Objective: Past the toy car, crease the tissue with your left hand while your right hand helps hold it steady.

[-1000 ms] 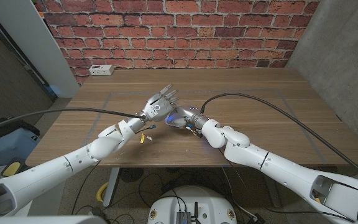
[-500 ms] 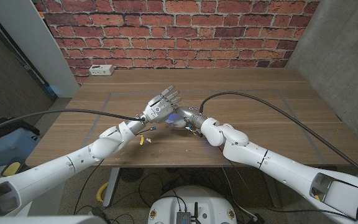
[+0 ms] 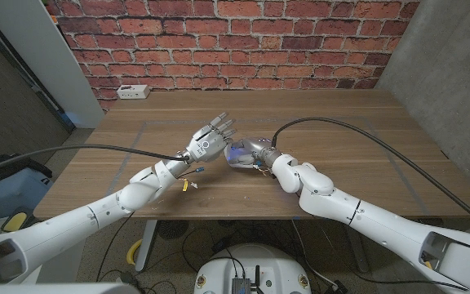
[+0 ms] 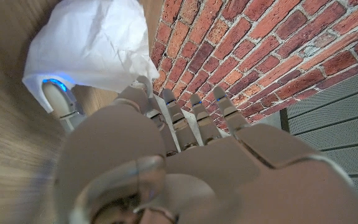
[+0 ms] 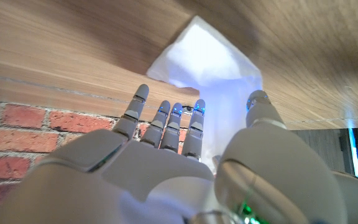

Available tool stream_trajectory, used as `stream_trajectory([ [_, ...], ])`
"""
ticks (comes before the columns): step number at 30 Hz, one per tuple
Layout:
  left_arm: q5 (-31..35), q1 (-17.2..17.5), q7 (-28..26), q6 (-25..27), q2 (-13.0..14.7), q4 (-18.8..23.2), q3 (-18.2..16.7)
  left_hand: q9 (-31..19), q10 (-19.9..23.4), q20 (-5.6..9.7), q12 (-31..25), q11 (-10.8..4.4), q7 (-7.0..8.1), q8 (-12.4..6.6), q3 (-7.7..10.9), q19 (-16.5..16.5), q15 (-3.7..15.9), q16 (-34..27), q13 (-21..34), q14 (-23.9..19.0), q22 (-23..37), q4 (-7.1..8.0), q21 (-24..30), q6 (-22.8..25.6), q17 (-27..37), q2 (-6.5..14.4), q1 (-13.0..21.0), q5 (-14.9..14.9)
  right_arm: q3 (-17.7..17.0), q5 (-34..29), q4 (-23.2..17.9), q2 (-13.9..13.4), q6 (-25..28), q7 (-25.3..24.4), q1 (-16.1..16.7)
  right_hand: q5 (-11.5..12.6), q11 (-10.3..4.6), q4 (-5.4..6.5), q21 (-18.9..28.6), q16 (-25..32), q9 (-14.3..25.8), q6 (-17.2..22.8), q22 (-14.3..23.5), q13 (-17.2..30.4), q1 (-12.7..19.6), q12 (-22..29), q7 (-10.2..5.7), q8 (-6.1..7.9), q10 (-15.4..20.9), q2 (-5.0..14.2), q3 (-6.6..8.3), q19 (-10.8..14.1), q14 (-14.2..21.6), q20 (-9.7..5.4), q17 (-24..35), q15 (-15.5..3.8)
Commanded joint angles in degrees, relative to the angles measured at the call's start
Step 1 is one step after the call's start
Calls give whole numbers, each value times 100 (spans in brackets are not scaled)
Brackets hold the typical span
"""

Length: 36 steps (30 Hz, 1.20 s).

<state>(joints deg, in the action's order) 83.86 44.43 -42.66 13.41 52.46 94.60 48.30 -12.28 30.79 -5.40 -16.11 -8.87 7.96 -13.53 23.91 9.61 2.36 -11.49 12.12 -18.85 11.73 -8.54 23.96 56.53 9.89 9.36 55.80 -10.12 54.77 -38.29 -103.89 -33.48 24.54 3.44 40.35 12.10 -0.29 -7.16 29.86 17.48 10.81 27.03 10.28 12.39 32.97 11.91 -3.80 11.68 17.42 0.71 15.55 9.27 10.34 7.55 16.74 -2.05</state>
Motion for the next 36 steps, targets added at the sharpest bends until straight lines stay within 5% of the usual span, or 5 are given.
stream_trajectory([
  [1, 31, -8, -40, 194, -28, -73, 26, -16, 57, 3, -26, -11, -72, -24, 14, -23, 692, 14, 31, -44, 11, -47, 32, 41, 11, -46, 48, -27, -50, -343, -357, -306, 548, 297, 179, 30, -10, -57, 3, 37, 13, 107, 8, 23, 71, 41, -7, 57, 50, 8, 3, 87, 71, 3, 4, -78],
  [8, 17, -107, -120, 86, -20, -124, 70, -16, 69, 7, -21, -28, -68, -12, 6, -14, 694, 14, 33, -44, 11, -50, 39, 45, 15, -39, 56, -31, -89, -461, -471, -406, 820, 547, 195, 42, -10, -69, -16, 20, 11, 22, 7, 22, 69, 25, -26, 8, 2, -26, -20, 95, 42, 0, -3, -93],
  [19, 120, -413, -305, -291, -16, -216, 202, -18, 83, 20, -10, -45, -29, 12, -10, -11, 727, 10, 37, -54, 10, -38, 48, 43, 23, -22, 52, -30, -481, -269, -799, -679, 1244, 472, 511, 71, 33, -174, -81, -55, 11, -124, 6, 21, 325, -12, -38, -55, -139, 116, 147, 72, -58, 14, -35, -45],
  [36, 493, -1126, -416, -1165, -158, -400, 619, -20, 171, 41, -17, -98, 9, 25, -37, -7, 765, 6, 41, -90, 8, -28, 61, 91, 23, -37, 34, -11, -946, -290, -910, -706, 2032, -866, 1094, -18, 33, -202, -90, -16, 8, -47, 2, 19, 642, 53, 16, -21, -37, 545, 570, 294, 147, -127, -32, -147],
])
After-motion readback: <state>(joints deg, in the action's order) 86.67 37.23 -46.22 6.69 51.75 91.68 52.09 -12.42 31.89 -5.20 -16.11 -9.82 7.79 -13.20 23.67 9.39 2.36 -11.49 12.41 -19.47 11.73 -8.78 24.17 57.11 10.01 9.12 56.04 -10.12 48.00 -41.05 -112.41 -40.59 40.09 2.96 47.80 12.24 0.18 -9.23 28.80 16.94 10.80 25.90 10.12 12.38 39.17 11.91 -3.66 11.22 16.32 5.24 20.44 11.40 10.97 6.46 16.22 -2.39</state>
